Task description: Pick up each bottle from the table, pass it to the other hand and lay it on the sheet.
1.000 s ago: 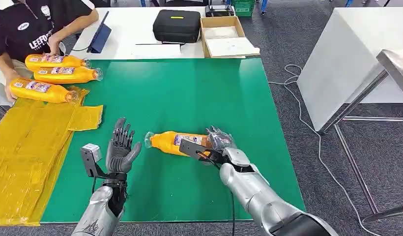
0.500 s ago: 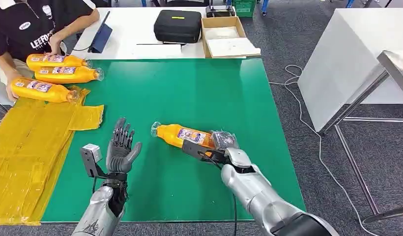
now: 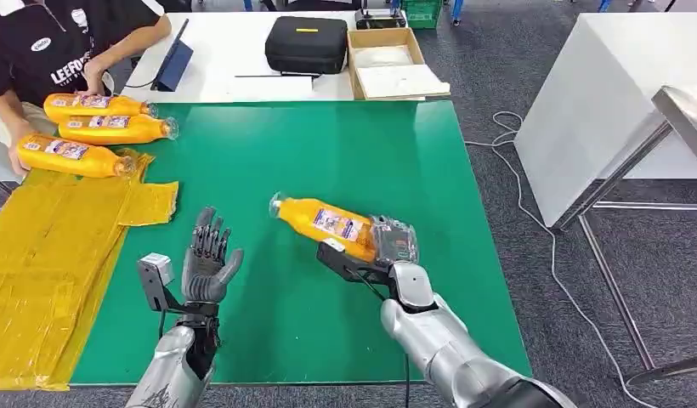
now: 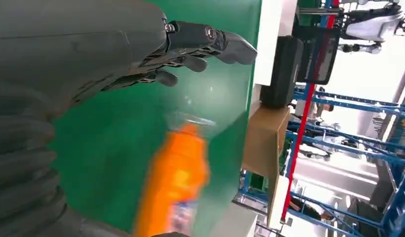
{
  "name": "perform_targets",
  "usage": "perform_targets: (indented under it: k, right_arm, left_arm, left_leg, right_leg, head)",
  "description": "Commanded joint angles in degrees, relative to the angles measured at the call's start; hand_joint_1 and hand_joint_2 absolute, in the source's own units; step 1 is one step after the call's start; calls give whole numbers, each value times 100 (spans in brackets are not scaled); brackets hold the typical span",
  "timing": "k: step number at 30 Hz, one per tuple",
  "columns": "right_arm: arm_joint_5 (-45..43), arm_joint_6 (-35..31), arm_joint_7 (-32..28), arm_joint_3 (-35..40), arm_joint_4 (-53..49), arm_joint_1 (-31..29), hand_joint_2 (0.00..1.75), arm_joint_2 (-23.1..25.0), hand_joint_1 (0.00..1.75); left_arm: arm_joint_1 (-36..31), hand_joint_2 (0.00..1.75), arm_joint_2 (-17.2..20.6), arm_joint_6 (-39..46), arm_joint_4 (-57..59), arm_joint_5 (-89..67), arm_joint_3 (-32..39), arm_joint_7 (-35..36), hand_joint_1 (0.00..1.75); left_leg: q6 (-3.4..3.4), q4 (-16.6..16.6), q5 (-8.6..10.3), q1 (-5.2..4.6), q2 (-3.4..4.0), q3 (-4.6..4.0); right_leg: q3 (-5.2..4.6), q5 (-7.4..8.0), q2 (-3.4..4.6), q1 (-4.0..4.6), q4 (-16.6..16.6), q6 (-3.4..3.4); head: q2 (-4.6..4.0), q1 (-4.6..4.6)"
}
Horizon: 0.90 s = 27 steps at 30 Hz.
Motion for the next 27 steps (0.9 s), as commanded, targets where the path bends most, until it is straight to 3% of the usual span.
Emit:
perform_targets:
  k: [1,4,8,10,15,17,18,21,27]
  right_arm:
    - [-260,-1653,-1121,-1307,-1393,547,175,48,175]
    - [176,-1653,-1536,-1940,-1990,820,175,182,175]
    - [211,-1653,-1925,-2232,-2091,813,175,310,175]
    - [325,-1653,-2667,-2658,-2072,776,175,515,175]
    - [252,-1653,-2878,-2676,-1941,706,175,551,175]
    - [-124,-1653,-3401,-2448,-1657,553,175,551,175]
    - [-832,-1646,-3641,-2117,-974,306,175,551,175]
    - [-1757,-1653,-3958,-1225,-450,43,175,551,175]
    - [-2773,-1628,-3824,264,-298,-15,175,551,175]
  left_arm:
    - [219,175,-22,-17,-749,-112,-78,325,0]
    - [129,175,-64,-69,-848,-34,-222,620,0]
    - [-94,175,-113,-316,-868,-4,-524,879,0]
    - [-211,175,-78,-381,-926,0,-879,876,0]
    - [-264,175,-73,-378,-951,33,-987,880,0]
    - [-378,175,-40,-385,-1004,83,-1262,837,0]
    - [-415,175,-64,-421,-1070,86,-1341,848,0]
    - [-482,175,-48,-289,-1341,198,-1682,856,0]
    - [-380,175,97,29,-1745,331,-1920,805,0]
  left_leg:
    - [-11,0,-9,3,-14,12]
    - [-11,3,-5,4,-25,0]
    - [-15,9,-6,2,-36,-2]
    - [-11,5,-1,1,-36,-9]
    - [-9,0,-2,2,-18,-5]
    - [-10,1,-2,2,-26,-2]
    - [-7,3,1,2,-22,-9]
    - [-9,6,-3,3,-11,-6]
    - [-9,3,-5,4,3,-3]
  right_leg:
    - [15,-11,-15,3,-3,-7]
    - [6,-10,-25,4,-1,-6]
    - [7,-14,-36,2,7,-7]
    - [-2,-10,-36,1,3,-5]
    - [-3,-5,-17,2,-2,-5]
    - [2,-7,-26,2,-1,-6]
    - [-8,-5,-21,1,1,-4]
    - [-6,-4,-11,2,3,-5]
    - [-7,-2,3,3,1,-6]
  head:
    - [0,2]
    - [0,2]
    - [0,2]
    - [0,2]
    - [0,0]
    - [0,2]
    - [0,2]
    - [0,2]
    - [0,2]
